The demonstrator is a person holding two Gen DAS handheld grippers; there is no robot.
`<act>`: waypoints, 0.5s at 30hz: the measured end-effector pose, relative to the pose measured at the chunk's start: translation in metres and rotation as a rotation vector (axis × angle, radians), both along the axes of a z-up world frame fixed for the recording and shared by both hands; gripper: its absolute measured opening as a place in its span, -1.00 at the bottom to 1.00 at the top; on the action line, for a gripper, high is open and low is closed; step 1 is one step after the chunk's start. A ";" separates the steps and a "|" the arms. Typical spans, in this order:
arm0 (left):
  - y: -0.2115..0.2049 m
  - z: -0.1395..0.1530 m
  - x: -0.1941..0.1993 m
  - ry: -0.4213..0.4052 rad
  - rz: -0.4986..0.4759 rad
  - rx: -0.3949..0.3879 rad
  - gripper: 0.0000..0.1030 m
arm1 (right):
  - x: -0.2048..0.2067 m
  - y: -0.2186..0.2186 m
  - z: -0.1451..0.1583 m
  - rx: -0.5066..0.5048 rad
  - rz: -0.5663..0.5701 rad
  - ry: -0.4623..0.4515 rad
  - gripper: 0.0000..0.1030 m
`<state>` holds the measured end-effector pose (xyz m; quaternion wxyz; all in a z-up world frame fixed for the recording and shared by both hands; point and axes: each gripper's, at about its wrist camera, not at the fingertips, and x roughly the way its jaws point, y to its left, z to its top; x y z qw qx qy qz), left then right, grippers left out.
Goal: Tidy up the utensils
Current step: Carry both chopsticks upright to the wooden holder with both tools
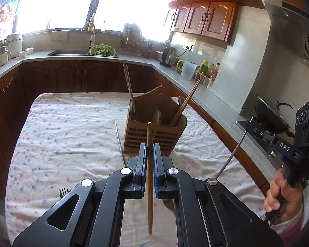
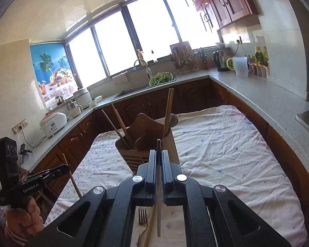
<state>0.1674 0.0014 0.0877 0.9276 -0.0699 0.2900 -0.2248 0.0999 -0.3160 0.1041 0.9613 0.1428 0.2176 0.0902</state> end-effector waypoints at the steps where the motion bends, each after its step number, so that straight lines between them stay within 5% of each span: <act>1: 0.002 0.002 0.000 -0.007 0.005 -0.004 -0.91 | 0.000 0.000 0.005 0.000 -0.001 -0.012 -0.92; 15: 0.014 0.019 0.008 -0.055 0.038 -0.026 -0.91 | 0.015 0.012 0.029 -0.013 0.020 -0.073 -0.92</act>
